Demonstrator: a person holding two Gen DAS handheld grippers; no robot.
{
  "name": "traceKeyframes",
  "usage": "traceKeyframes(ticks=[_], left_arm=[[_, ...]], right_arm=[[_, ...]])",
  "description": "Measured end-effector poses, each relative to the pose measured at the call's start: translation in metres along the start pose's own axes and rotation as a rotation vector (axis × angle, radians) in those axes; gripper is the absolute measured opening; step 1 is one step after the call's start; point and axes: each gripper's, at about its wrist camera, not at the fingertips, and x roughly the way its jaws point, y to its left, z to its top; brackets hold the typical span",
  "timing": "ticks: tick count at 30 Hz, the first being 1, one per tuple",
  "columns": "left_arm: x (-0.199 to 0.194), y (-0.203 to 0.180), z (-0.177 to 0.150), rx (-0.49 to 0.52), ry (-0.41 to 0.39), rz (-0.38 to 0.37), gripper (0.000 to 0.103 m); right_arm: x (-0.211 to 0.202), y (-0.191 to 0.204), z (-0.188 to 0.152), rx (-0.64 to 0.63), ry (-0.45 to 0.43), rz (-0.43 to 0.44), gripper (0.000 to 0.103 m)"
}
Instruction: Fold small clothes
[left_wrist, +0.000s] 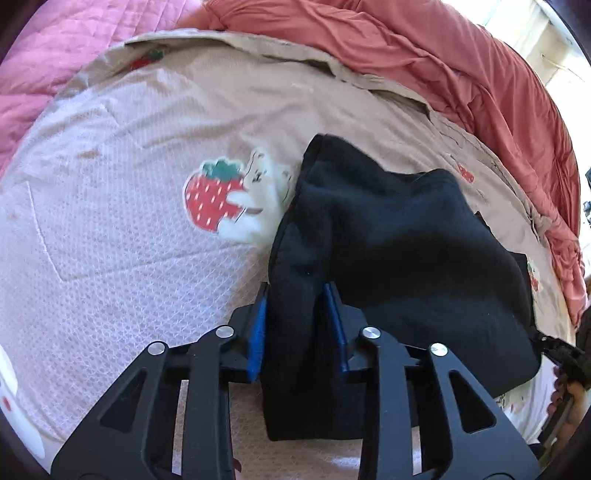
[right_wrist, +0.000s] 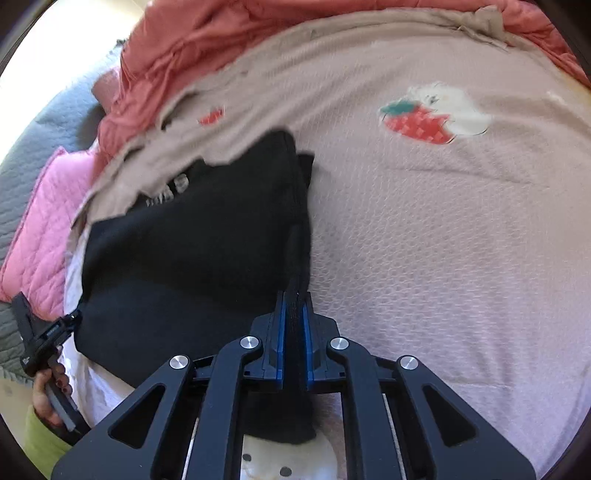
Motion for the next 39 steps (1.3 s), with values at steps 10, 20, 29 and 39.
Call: traceKeyframes(ticks=[10, 20, 29, 39], left_arm=[[-0.010, -0.009, 0.040, 0.024, -0.038, -0.026, 0.038], [0.047, -0.031, 0.087, 0.068, 0.023, 0.019, 0.043], [0.040, -0.051, 0.093, 0.133, -0.084, 0.120, 0.007], [0.060, -0.023, 0.094, 0.074, -0.061, 0.159, 0.012]], right_arm=[[-0.027, -0.005, 0.018, 0.024, -0.195, -0.040, 0.047], [-0.003, 0.071, 0.005, -0.297, -0.190, 0.056, 0.047], [0.013, 0.064, 0.002, -0.281, -0.113, 0.037, 0.048], [0.015, 0.070, 0.000, -0.319, -0.140, 0.001, 0.055]])
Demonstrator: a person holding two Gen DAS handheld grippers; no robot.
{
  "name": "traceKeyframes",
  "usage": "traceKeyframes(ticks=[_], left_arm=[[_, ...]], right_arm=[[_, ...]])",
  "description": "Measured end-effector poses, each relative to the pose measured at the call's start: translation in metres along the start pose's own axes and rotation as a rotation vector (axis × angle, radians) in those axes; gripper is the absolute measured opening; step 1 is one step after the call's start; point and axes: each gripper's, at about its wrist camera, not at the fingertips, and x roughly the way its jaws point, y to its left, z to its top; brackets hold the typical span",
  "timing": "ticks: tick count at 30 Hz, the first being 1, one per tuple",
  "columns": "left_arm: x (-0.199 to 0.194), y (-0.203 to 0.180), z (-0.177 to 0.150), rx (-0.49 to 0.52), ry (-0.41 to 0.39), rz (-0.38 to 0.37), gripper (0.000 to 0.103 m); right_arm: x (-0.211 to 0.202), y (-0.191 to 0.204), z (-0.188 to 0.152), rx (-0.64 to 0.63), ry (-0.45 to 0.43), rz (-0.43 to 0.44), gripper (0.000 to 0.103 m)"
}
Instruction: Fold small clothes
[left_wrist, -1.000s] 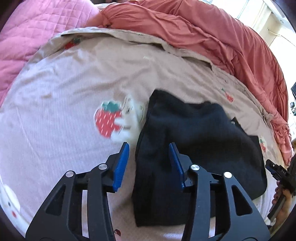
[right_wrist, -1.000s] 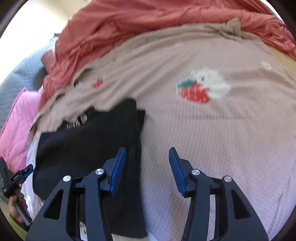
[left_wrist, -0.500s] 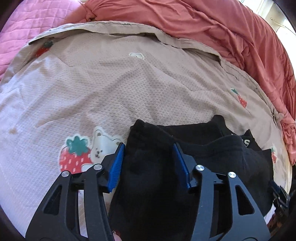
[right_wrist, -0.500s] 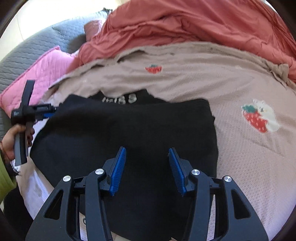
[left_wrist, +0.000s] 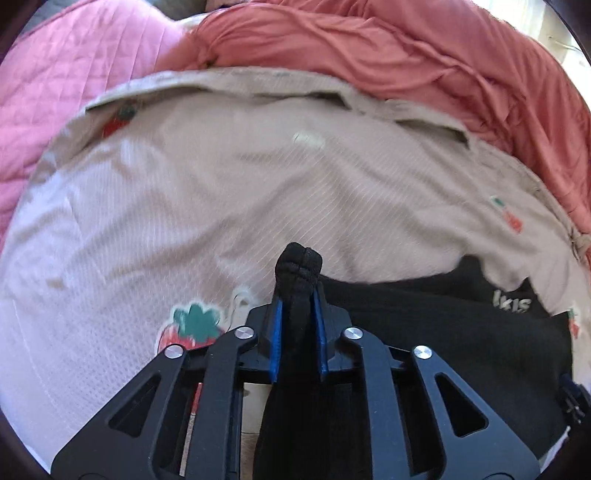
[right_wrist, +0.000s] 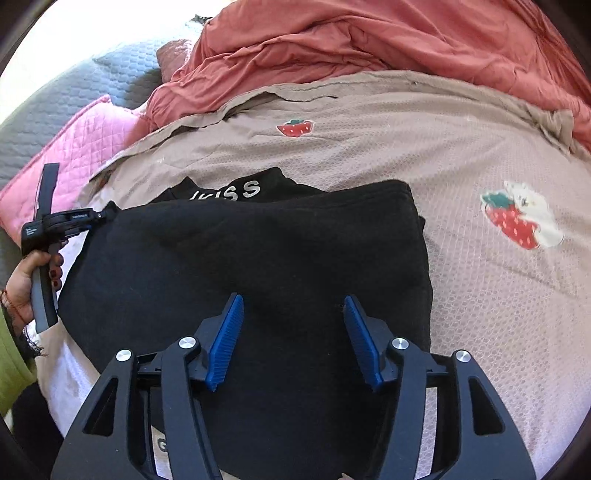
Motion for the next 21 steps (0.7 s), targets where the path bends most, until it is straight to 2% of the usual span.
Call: traceKeyframes(ticks=[1, 2, 5, 7, 11, 13, 17, 18, 19, 21], left_arm=[[0.000, 0.001, -0.003, -0.003, 0.000, -0.001, 0.013], [-0.001, 0.002, -0.004, -0.005, -0.003, -0.004, 0.013], [-0.015, 0.002, -0.005, -0.010, -0.035, -0.011, 0.019], [-0.037, 0.001, -0.006, 0.002, -0.092, -0.005, 0.019], [-0.074, -0.015, -0.025, 0.053, -0.154, -0.049, 0.019], [-0.078, -0.028, -0.040, 0.096, -0.124, -0.077, 0.023], [-0.075, -0.054, -0.077, 0.169, -0.048, -0.099, 0.031], [-0.074, -0.058, -0.082, 0.185, -0.034, -0.099, 0.033], [-0.071, -0.064, -0.089, 0.205, -0.020, -0.088, 0.037], [-0.068, -0.068, -0.095, 0.226, -0.011, -0.066, 0.038]], right_arm=[[-0.003, 0.001, 0.001, -0.015, -0.014, -0.019, 0.058], [-0.005, 0.001, 0.002, -0.022, -0.034, -0.038, 0.066], [-0.020, -0.009, 0.009, 0.008, -0.115, -0.068, 0.067], [-0.026, -0.022, 0.011, 0.065, -0.147, -0.064, 0.067], [-0.023, -0.060, 0.013, 0.276, -0.125, -0.025, 0.067], [-0.017, -0.077, 0.013, 0.355, -0.110, -0.011, 0.067], [-0.006, -0.085, 0.016, 0.372, -0.092, -0.030, 0.066], [0.000, -0.084, 0.018, 0.352, -0.082, -0.041, 0.064], [0.004, -0.083, 0.019, 0.340, -0.074, -0.044, 0.058], [0.017, -0.082, 0.021, 0.337, -0.034, -0.003, 0.038]])
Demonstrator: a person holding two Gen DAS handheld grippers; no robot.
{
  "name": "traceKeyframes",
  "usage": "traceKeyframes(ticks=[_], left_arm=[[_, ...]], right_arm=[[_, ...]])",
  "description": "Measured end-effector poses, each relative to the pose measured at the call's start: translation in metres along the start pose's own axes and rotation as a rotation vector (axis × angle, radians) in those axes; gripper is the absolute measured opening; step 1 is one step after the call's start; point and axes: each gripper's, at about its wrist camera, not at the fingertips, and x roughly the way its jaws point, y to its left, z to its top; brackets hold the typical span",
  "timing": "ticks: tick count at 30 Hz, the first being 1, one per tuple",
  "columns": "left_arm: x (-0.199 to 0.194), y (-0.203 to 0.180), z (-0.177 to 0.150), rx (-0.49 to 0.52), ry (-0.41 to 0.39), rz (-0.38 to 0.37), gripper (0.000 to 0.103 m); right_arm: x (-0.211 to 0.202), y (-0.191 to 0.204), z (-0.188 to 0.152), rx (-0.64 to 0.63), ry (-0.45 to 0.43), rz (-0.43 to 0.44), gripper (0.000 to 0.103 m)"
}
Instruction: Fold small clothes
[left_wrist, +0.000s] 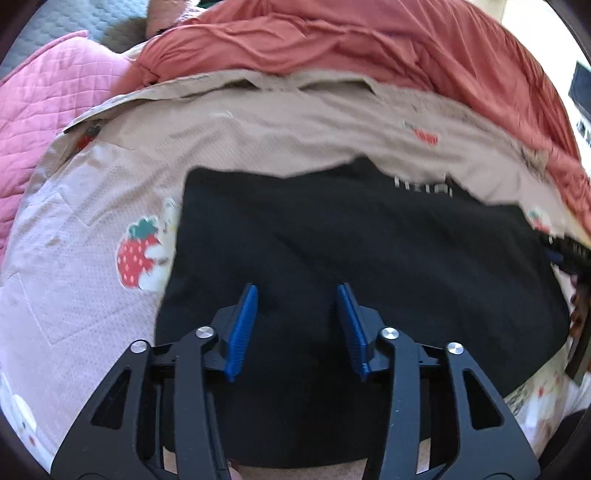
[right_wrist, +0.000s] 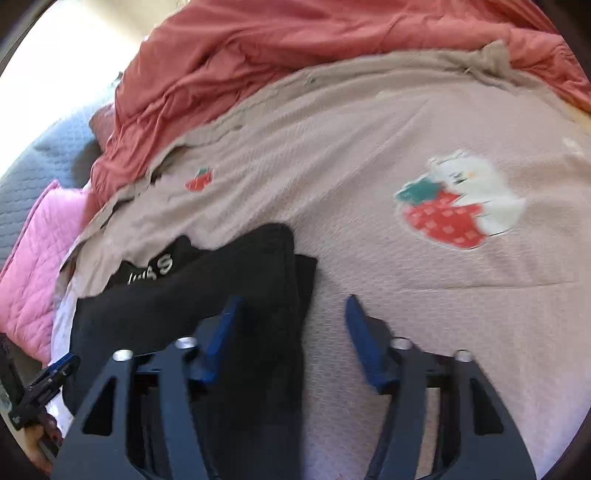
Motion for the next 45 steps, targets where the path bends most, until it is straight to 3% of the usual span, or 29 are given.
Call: traceKeyframes(ticks=[1, 4, 10, 14, 16, 21, 27, 29, 30, 33, 38, 45], left_arm=[[-0.001, -0.001, -0.001, -0.001, -0.004, 0.005, 0.038], [-0.003, 0.003, -0.001, -0.011, 0.004, 0.003, 0.044], [-0.004, 0.011, -0.001, -0.037, 0.010, 0.004, 0.047], [-0.004, 0.014, -0.003, -0.048, 0.012, 0.001, 0.049], [-0.003, 0.015, -0.003, -0.051, 0.013, 0.001, 0.050], [-0.003, 0.015, -0.003, -0.057, 0.015, 0.000, 0.052], [-0.007, 0.017, -0.005, -0.064, 0.010, -0.006, 0.054], [-0.008, 0.018, -0.006, -0.062, 0.010, -0.007, 0.056], [-0.008, 0.018, -0.006, -0.061, 0.010, -0.006, 0.057], [-0.010, 0.018, -0.007, -0.059, 0.009, -0.005, 0.060], [-0.016, 0.022, -0.010, -0.056, 0.008, -0.002, 0.065], [-0.026, 0.041, -0.016, -0.097, -0.005, 0.000, 0.066]], right_arm=[[0.003, 0.000, -0.001, 0.014, 0.022, 0.040, 0.020], [-0.004, 0.004, 0.002, 0.008, 0.005, 0.065, 0.014], [-0.016, 0.014, 0.006, -0.051, -0.063, 0.008, 0.012], [-0.008, -0.004, 0.004, -0.011, -0.034, -0.069, 0.008], [-0.005, -0.008, 0.002, 0.006, -0.021, -0.067, 0.008], [-0.005, 0.007, 0.000, -0.087, -0.030, -0.137, 0.010], [-0.021, 0.008, 0.005, -0.048, -0.072, -0.108, 0.033], [-0.028, 0.014, 0.007, -0.056, -0.100, -0.092, 0.047], [-0.032, 0.018, 0.007, -0.069, -0.116, -0.085, 0.048], [-0.040, 0.036, 0.005, -0.148, -0.149, -0.079, 0.055], [-0.052, 0.073, -0.011, -0.313, -0.195, -0.069, 0.077], [-0.060, 0.121, -0.050, -0.477, -0.192, -0.057, 0.079]])
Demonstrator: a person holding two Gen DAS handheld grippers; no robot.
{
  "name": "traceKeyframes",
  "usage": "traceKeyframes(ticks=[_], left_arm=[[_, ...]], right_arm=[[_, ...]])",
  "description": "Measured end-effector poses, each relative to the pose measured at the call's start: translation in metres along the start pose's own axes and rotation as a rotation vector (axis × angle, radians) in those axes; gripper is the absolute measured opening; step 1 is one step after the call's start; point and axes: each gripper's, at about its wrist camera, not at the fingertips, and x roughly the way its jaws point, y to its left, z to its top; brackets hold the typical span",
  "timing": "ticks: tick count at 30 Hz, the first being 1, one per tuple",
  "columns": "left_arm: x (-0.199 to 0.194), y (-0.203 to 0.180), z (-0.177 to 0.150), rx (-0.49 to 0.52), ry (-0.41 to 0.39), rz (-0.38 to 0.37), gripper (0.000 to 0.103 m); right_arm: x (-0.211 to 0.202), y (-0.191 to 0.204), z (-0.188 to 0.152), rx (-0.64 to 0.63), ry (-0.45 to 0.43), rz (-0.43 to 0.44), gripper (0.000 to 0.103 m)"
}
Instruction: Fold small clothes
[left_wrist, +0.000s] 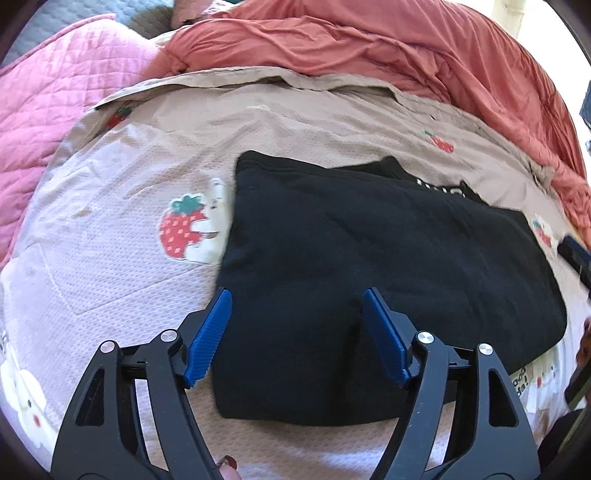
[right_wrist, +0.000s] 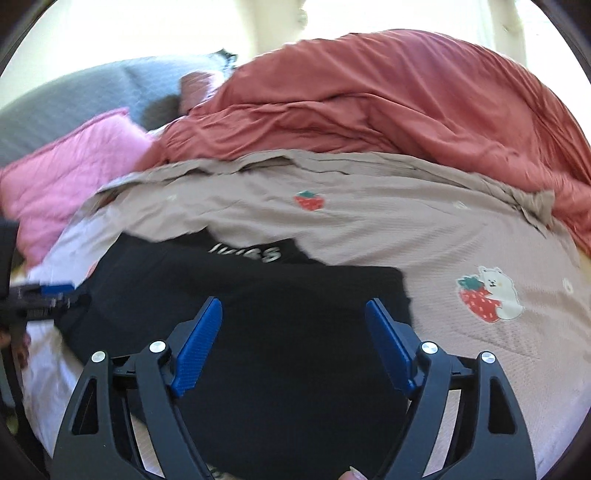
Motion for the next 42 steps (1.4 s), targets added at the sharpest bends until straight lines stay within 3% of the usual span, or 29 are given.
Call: traceKeyframes(ticks=[9, 18, 28, 33, 39, 41, 42], left_arm=[[-0.012, 0.057, 0.005, -0.127, -0.044, 0.025, 0.069], [-0.010, 0.101, 0.008, -0.224, -0.068, -0.008, 0.069], [0.000, 0.136, 0.013, -0.313, -0.067, -0.053, 0.069], [0.002, 0.146, 0.021, -0.348, -0.084, -0.086, 0.070], [0.017, 0.154, 0.020, -0.419, -0.046, -0.158, 0.071], [0.024, 0.154, 0.019, -0.444, -0.022, -0.198, 0.072], [0.026, 0.153, 0.019, -0.449, -0.016, -0.214, 0.073]], right_arm=[[-0.009, 0.095, -0.014, -0.183, 0.006, 0.057, 0.079], [0.022, 0.199, -0.035, -0.426, 0.076, 0.067, 0.079], [0.064, 0.292, -0.069, -0.721, 0.069, -0.042, 0.079], [0.078, 0.306, -0.068, -0.760, 0.046, -0.088, 0.076], [0.088, 0.306, -0.057, -0.733, 0.044, -0.057, 0.051], [0.084, 0.298, -0.049, -0.665, 0.047, -0.030, 0.021], [0.082, 0.295, -0.045, -0.629, 0.053, -0.008, 0.015]])
